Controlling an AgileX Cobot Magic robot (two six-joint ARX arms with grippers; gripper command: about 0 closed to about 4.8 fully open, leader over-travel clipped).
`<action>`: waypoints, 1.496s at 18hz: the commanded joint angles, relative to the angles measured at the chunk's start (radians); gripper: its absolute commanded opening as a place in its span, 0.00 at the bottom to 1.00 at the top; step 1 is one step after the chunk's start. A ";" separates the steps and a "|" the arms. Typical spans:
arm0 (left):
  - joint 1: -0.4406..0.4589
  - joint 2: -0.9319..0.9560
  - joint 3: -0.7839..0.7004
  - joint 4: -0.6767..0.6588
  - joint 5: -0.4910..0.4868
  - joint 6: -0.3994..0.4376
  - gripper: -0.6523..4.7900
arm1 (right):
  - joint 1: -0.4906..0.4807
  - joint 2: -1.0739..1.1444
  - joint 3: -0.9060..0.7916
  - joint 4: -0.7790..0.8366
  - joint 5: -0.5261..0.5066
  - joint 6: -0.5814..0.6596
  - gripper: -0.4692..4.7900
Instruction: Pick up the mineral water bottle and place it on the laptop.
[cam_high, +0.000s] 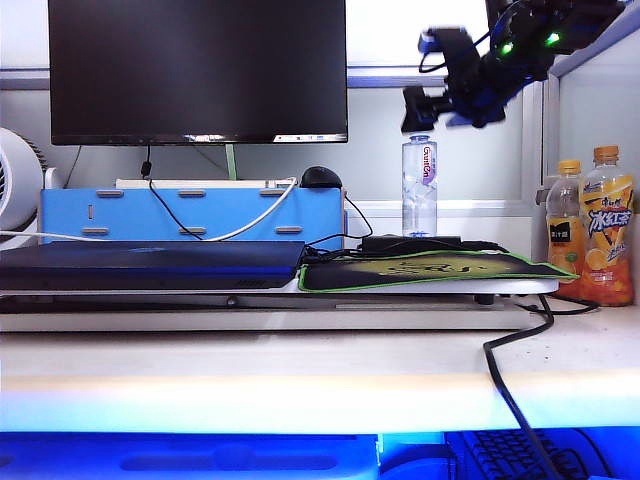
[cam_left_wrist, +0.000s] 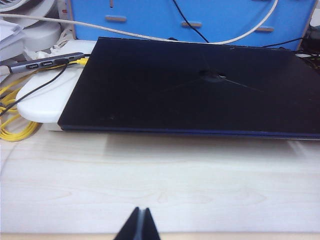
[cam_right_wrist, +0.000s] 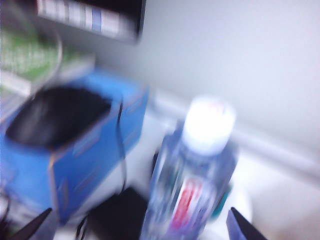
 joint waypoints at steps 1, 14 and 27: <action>0.001 0.000 0.001 0.005 0.003 0.001 0.12 | 0.001 0.027 0.008 0.019 0.052 0.075 1.00; 0.001 0.000 0.001 0.005 0.003 0.001 0.12 | -0.002 0.283 0.342 -0.020 0.071 0.104 1.00; 0.001 0.000 0.001 0.005 0.003 0.001 0.12 | -0.002 0.462 0.571 -0.127 0.075 0.117 1.00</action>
